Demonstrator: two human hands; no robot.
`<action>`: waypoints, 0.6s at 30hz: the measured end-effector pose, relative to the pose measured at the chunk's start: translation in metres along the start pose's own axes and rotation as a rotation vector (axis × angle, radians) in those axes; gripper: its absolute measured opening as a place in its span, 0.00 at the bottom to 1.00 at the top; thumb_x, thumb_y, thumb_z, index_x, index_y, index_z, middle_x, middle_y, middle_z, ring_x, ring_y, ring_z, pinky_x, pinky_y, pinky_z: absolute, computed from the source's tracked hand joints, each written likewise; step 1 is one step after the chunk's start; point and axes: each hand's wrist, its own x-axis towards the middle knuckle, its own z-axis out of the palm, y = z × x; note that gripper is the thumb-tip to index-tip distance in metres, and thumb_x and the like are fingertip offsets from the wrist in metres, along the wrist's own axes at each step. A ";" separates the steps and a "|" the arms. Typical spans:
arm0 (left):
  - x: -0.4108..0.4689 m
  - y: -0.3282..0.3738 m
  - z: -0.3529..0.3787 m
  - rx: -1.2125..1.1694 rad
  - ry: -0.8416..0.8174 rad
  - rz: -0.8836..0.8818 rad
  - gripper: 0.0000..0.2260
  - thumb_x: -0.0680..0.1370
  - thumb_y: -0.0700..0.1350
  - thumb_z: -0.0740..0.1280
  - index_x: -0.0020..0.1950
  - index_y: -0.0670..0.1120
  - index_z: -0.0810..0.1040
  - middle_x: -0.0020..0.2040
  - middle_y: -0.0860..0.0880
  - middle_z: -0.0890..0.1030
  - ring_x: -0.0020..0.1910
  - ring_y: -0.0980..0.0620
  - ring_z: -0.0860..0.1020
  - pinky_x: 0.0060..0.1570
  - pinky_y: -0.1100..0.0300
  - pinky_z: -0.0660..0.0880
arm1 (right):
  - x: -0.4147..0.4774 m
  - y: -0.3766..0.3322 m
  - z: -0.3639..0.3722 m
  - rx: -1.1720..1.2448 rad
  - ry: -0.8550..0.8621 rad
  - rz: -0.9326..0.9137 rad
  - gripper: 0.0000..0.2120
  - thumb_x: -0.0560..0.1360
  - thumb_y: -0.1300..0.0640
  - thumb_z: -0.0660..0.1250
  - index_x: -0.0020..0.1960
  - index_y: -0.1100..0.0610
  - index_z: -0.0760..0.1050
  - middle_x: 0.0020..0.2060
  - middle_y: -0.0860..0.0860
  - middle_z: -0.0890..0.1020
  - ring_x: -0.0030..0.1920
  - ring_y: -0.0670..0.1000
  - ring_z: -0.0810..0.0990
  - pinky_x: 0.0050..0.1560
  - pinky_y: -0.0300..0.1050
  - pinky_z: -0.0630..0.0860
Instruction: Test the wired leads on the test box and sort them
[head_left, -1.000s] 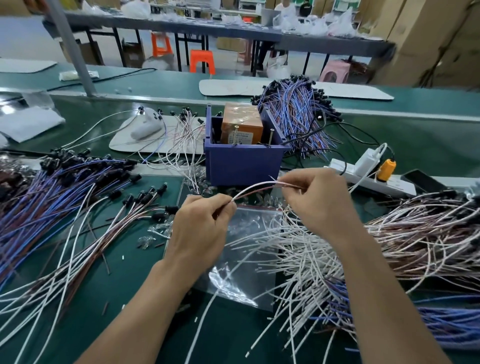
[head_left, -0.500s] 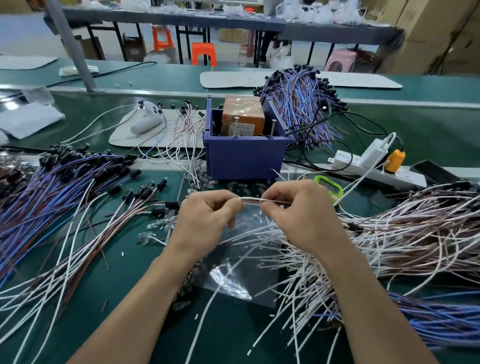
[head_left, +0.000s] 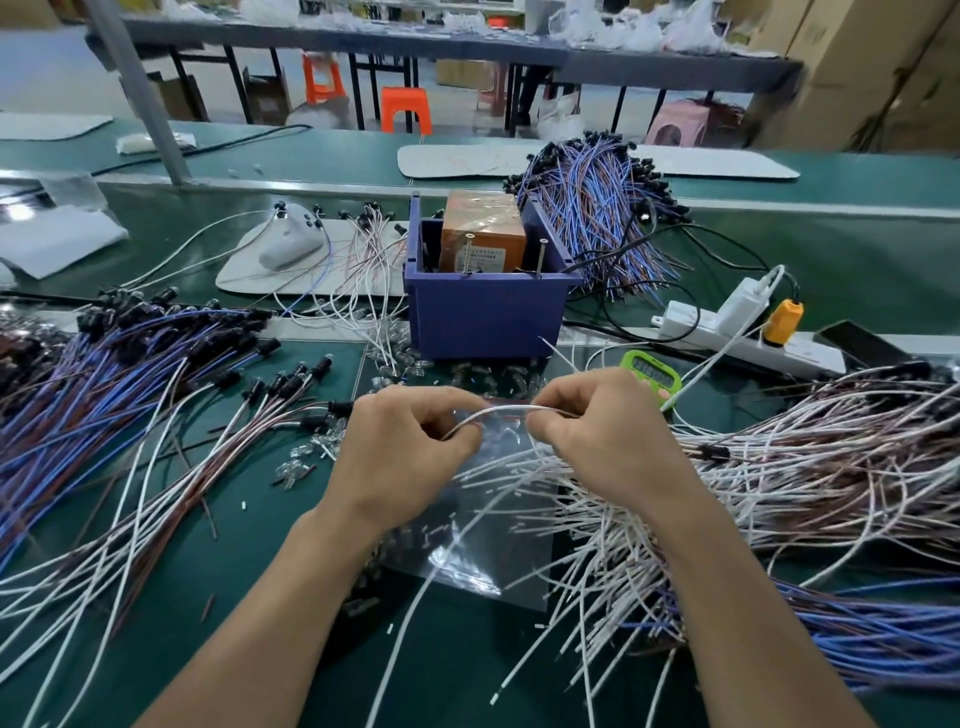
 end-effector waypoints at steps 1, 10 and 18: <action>0.000 0.000 0.000 0.000 -0.010 -0.003 0.12 0.72 0.46 0.76 0.50 0.63 0.86 0.27 0.55 0.77 0.25 0.59 0.70 0.30 0.70 0.68 | 0.000 0.000 0.000 0.010 -0.014 -0.001 0.07 0.73 0.55 0.72 0.35 0.50 0.83 0.23 0.47 0.78 0.23 0.43 0.68 0.25 0.41 0.66; 0.003 0.001 -0.006 0.103 -0.043 0.008 0.03 0.74 0.48 0.77 0.40 0.55 0.88 0.28 0.55 0.81 0.29 0.55 0.76 0.34 0.66 0.71 | -0.003 -0.003 0.003 0.027 -0.081 0.010 0.10 0.73 0.57 0.74 0.34 0.54 0.82 0.22 0.45 0.74 0.24 0.42 0.67 0.27 0.36 0.65; 0.000 -0.001 -0.008 0.360 0.061 0.096 0.05 0.71 0.45 0.75 0.36 0.51 0.87 0.29 0.57 0.81 0.40 0.49 0.75 0.47 0.57 0.71 | -0.006 -0.006 0.003 -0.115 -0.045 0.003 0.12 0.73 0.57 0.73 0.30 0.52 0.79 0.23 0.43 0.77 0.25 0.42 0.72 0.30 0.35 0.67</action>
